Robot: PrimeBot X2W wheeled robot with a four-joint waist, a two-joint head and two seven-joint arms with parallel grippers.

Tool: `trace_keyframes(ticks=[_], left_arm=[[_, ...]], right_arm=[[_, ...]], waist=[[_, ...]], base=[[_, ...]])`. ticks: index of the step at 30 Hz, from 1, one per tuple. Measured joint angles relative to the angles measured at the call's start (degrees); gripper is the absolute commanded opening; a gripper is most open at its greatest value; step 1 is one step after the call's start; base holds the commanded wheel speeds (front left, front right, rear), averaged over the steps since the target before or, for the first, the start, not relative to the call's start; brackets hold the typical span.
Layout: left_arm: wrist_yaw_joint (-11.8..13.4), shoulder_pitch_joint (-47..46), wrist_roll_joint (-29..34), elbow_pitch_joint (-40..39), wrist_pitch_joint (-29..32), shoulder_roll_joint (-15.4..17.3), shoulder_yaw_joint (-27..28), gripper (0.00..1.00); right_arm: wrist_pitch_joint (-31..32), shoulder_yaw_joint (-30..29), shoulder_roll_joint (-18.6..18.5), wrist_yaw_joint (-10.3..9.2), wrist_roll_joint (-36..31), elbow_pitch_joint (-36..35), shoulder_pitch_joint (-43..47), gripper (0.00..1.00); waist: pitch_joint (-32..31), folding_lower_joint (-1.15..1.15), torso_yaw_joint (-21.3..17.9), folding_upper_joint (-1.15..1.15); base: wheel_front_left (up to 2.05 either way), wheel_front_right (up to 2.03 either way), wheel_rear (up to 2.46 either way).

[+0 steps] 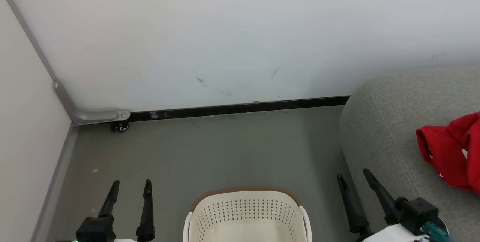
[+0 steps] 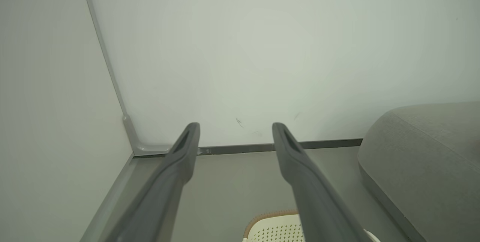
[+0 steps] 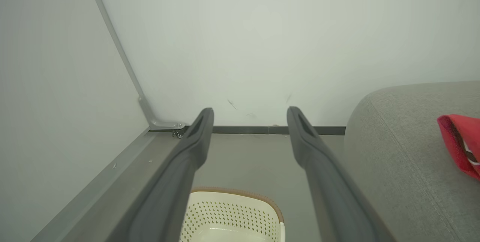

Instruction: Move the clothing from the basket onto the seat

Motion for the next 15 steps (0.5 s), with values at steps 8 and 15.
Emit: trace_keyframes(ticks=[8, 15], left_arm=[[0.5, 0.1, 1.2, 0.5, 0.0, 0.1, -0.2, 1.0], [0.5, 0.6, 1.5, 0.9, 0.0, 0.0, -0.5, 1.0]], right_arm=[[0.5, 0.1, 0.0, 0.0, 0.7, -1.6, 1.1, 1.0], [1.2, 0.1, 0.0, 0.0, 0.8, -2.4, 2.2, 1.0]], waist=[[0.0, 0.0, -0.1, 0.0], [0.1, 0.0, -0.2, 0.0]], base=[[0.0, 0.0, 0.0], [0.0, 0.0, 0.0]])
